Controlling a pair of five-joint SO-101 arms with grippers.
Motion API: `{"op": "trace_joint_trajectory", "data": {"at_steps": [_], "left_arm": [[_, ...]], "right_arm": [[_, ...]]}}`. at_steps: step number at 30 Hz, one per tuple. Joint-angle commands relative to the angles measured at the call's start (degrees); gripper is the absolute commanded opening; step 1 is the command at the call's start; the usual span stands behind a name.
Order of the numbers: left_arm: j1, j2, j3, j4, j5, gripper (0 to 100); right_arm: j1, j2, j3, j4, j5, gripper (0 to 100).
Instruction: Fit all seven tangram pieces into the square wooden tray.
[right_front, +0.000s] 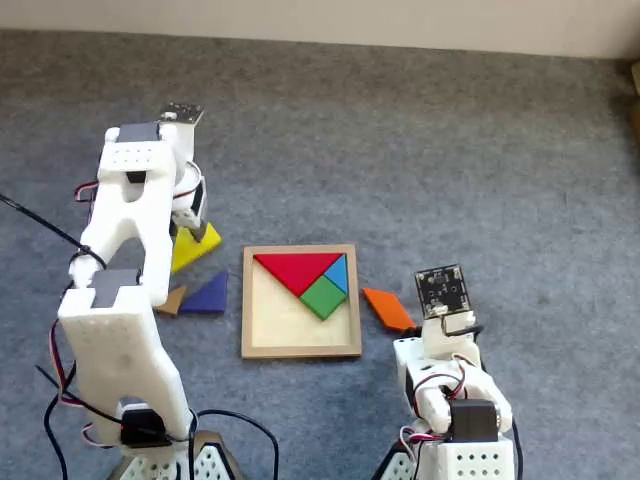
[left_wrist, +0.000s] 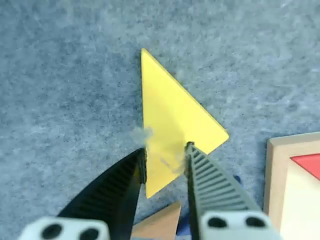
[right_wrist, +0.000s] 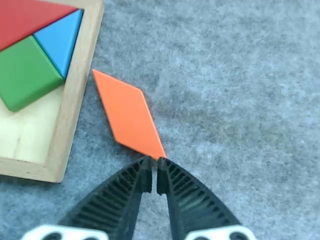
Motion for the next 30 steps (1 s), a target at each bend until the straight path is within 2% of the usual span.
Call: {"op": "trace_joint_trajectory", "data": {"at_steps": [1,6,8,11,13,24,30], "left_arm": [[2.2,-3.9,-1.5,0.4,-0.2,11],[4.6,-3.9,-1.7,0.4,1.2,12],[3.9,-3.9,-2.0,0.4,3.7,17],[2.6,-3.9,-2.0,0.4,4.2,26],[1.1,-3.8,-2.0,0.3,4.1,29],[-3.7,-2.5,-2.2,-0.2,0.6,28],[-2.4,7.0,-3.7,-1.8,-1.1,28]], "right_arm": [[0.7,-0.9,6.9,0.2,0.5,3.4],[0.7,-0.9,6.9,0.2,0.5,3.4],[0.7,-0.9,6.9,0.2,0.5,3.4],[0.7,-0.9,6.9,0.2,0.5,3.4],[0.7,-0.9,6.9,0.2,0.5,3.4],[0.7,-0.9,6.9,0.2,0.5,3.4],[0.7,-0.9,6.9,0.2,0.5,3.4]]}}
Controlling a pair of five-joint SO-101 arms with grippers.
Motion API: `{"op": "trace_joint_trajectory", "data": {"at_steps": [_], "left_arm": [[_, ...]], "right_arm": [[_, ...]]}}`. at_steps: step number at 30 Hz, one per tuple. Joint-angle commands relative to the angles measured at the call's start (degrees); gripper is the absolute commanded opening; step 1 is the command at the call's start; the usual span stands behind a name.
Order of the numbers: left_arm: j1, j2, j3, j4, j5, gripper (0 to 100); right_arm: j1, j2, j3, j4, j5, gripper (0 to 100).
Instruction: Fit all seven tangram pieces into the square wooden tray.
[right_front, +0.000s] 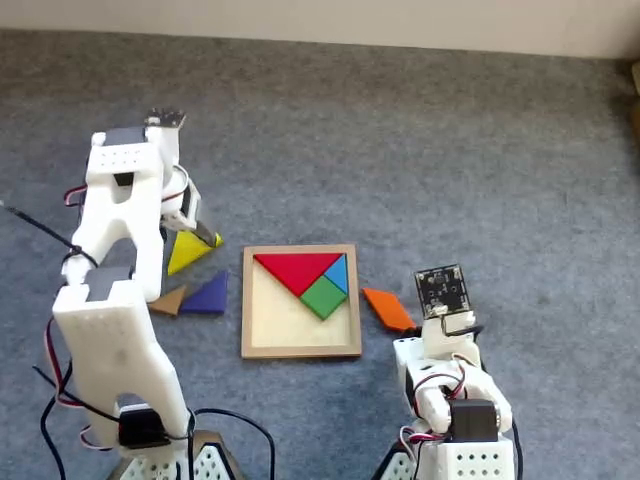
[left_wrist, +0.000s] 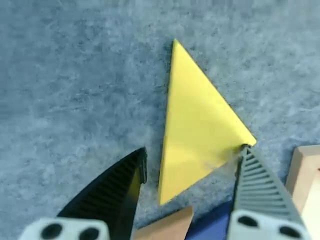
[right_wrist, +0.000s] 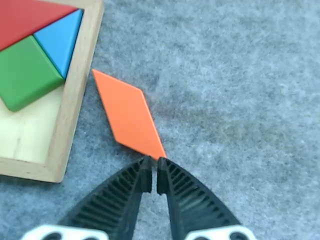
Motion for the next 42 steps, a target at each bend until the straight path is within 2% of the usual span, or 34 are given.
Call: {"op": "trace_joint_trajectory", "data": {"at_steps": [1,8,11,18,20,31,42], "left_arm": [[0.7,5.3,-4.6,-1.5,-2.7,28],[4.4,11.0,-13.1,3.9,-2.6,26],[6.7,11.6,-13.4,3.6,-2.6,20],[9.3,11.3,-13.4,3.8,-2.5,19],[8.8,11.2,-13.9,3.8,-2.5,16],[8.2,1.5,-14.2,8.8,-2.8,1],[10.2,-3.6,-14.1,14.1,-2.6,0]], "right_arm": [[0.7,-0.9,6.9,0.2,0.5,3.4],[0.7,-0.9,6.9,0.2,0.5,3.4],[0.7,-0.9,6.9,0.2,0.5,3.4],[0.7,-0.9,6.9,0.2,0.5,3.4],[0.7,-0.9,6.9,0.2,0.5,3.4],[0.7,-0.9,6.9,0.2,0.5,3.4],[0.7,-0.9,6.9,0.2,0.5,3.4]]}}
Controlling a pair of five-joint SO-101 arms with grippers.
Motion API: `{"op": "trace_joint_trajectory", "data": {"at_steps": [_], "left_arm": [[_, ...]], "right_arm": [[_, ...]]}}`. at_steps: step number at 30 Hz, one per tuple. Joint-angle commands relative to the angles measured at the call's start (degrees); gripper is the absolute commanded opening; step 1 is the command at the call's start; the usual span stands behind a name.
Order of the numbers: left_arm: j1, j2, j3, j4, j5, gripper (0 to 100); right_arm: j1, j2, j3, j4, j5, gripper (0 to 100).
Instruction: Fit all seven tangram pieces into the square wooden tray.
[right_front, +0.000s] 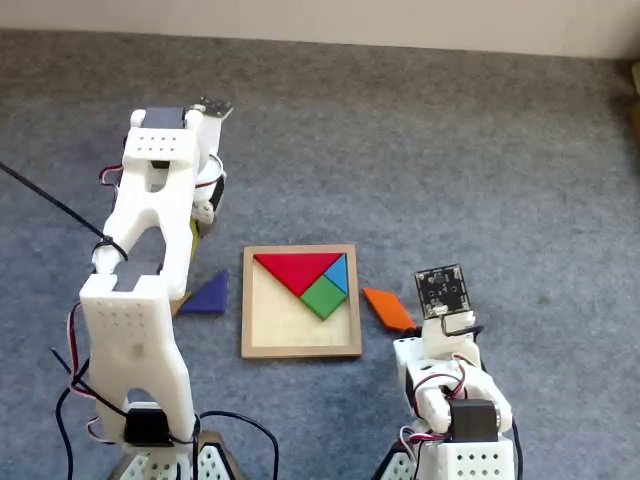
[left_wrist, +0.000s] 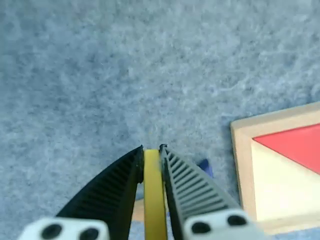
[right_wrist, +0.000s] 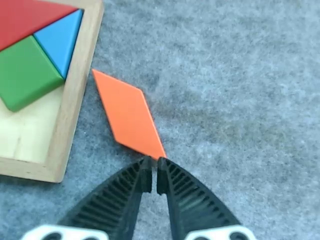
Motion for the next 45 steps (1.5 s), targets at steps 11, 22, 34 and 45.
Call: {"op": "trace_joint_trajectory", "data": {"at_steps": [11,22,34,45], "left_arm": [[15.8,-17.5,2.2,6.5,4.0,0],[26.5,-18.2,15.8,0.4,4.2,0],[30.1,-18.2,27.5,-10.7,4.2,1],[28.5,-18.6,29.4,-11.1,4.0,23]], "right_arm": [[0.8,-0.9,6.9,0.2,0.5,3.4],[0.8,-0.9,6.9,0.2,0.5,3.4],[0.8,-0.9,6.9,0.2,0.5,3.4],[0.8,-0.9,6.9,0.2,0.5,3.4]]}}
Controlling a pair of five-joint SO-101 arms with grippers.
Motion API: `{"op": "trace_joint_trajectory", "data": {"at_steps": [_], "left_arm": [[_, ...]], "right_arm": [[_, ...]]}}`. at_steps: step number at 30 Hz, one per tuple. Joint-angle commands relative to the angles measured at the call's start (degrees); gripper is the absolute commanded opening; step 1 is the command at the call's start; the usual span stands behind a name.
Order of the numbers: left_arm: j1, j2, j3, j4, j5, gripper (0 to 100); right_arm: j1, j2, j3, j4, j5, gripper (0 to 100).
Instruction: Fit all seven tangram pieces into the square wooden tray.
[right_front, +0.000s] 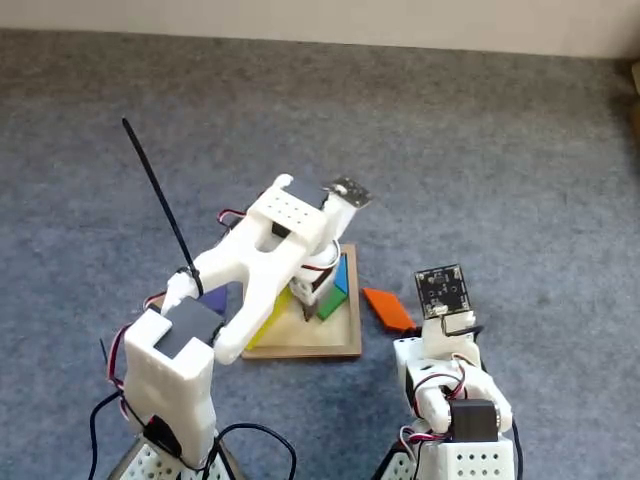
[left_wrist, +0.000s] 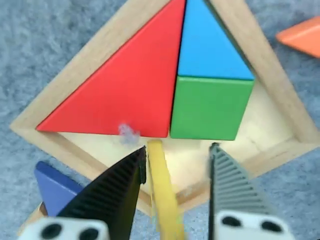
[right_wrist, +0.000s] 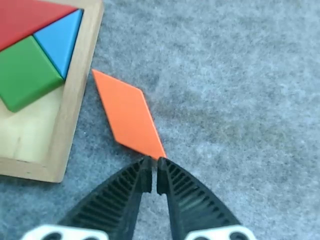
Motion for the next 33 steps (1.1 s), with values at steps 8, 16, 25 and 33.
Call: {"op": "trace_joint_trajectory", "data": {"at_steps": [8,16,25,33], "left_arm": [[-7.4,-3.8,-2.2,-0.4,-0.1,23],[-12.5,-3.8,-7.7,2.2,-3.2,23],[-12.3,-3.8,-16.0,9.4,-2.9,23],[-13.5,-4.3,-20.8,15.1,-2.7,23]], "right_arm": [[0.8,-0.9,6.9,0.2,0.5,3.4],[0.8,-0.9,6.9,0.2,0.5,3.4],[0.8,-0.9,6.9,0.2,0.5,3.4],[0.8,-0.9,6.9,0.2,0.5,3.4]]}}
